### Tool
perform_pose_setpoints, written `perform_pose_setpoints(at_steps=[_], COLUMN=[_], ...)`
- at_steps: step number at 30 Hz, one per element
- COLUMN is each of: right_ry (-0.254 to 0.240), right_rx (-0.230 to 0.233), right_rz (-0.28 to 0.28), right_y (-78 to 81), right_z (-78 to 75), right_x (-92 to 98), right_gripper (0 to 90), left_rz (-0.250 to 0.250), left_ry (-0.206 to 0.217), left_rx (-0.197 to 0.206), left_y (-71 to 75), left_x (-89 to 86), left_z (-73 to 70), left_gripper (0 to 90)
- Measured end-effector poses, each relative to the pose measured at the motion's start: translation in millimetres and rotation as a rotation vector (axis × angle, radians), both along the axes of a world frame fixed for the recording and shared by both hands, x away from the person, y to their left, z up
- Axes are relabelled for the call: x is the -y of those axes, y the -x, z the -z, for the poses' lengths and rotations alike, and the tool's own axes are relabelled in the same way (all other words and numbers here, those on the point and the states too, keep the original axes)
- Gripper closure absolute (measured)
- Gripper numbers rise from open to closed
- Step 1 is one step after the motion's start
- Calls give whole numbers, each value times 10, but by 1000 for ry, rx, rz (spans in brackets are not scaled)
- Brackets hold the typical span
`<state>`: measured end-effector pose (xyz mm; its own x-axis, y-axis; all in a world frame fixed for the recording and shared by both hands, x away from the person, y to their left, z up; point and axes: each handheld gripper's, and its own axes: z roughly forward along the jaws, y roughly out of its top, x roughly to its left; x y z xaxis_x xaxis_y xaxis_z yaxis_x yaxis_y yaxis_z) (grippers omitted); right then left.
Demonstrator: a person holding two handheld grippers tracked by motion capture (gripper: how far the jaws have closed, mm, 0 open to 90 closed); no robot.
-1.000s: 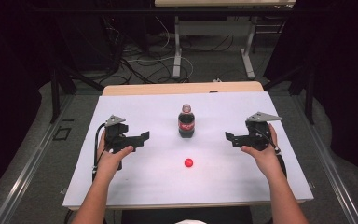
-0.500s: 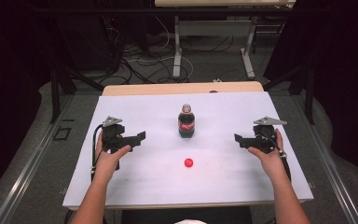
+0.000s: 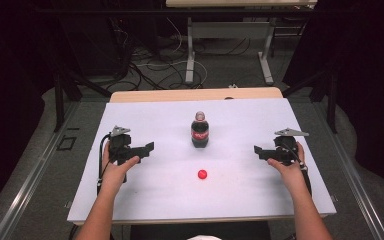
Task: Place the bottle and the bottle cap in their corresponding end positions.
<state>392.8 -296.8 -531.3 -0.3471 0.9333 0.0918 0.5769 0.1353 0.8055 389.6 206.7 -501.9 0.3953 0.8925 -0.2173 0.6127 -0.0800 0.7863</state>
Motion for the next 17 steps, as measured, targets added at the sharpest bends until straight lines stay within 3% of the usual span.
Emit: perform_pose_setpoints(at_steps=[17], right_ry=[-2], right_rx=[-7], right_rz=[-2], right_y=[2], right_z=[30], right_x=[-30], right_gripper=[86], left_rz=[-7], left_ry=[-10], left_rx=[-16], left_y=[-15], left_x=[-28], left_z=[28], left_gripper=[33])
